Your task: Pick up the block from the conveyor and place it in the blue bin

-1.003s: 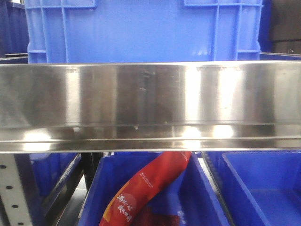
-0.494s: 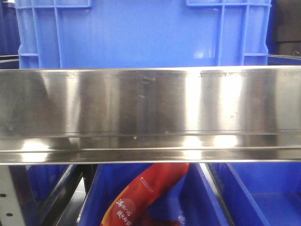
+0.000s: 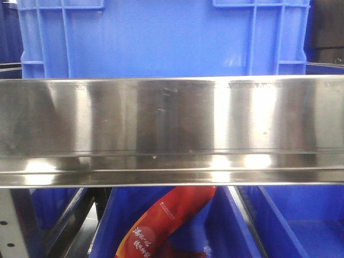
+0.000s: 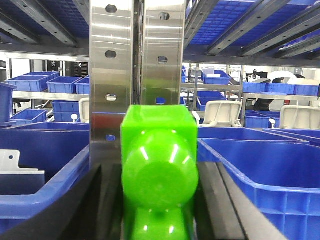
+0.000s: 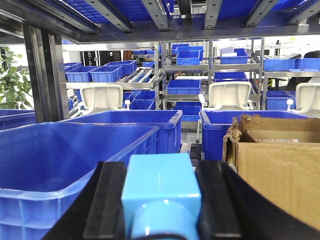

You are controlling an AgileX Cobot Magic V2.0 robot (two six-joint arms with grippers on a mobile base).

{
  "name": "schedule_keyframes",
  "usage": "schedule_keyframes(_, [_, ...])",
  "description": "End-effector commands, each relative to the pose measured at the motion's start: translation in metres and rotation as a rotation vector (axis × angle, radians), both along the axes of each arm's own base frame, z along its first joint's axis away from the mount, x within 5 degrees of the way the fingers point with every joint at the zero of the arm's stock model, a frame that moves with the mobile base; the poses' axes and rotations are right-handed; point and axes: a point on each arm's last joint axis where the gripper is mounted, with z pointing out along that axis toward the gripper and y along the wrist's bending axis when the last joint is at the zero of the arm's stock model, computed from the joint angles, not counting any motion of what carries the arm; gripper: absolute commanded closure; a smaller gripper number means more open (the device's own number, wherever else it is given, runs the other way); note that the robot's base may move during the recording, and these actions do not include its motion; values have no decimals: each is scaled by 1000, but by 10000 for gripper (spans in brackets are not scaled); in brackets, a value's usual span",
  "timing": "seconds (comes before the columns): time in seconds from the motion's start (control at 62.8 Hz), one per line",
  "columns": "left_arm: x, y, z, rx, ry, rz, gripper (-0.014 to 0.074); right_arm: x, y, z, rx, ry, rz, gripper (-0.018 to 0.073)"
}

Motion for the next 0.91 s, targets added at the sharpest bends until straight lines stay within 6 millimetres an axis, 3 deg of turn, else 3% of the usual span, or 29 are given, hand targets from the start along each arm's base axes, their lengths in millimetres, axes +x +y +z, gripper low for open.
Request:
schedule_keyframes(0.0, [-1,0,3,-14,-31,1,708,-1,0,2,-9,-34,-1,721])
schedule_keyframes(0.223, [19,3,7,-7,22,13,708,-2,0,8,2,-94,1,721])
schedule_keyframes(0.414, [44,3,24,-10,125,1,708,-2,0,12,8,-128,2,721])
schedule_keyframes(0.573, [68,2,53,2,262,-37,708,1,1,41,16,-169,2,721])
schedule_keyframes(0.685, [86,-5,76,-38,273,-115,708,16,3,64,16,-169,2,721])
schedule_keyframes(0.892, [119,-30,89,7,336,-313,708,49,18,90,4,-91,58,721])
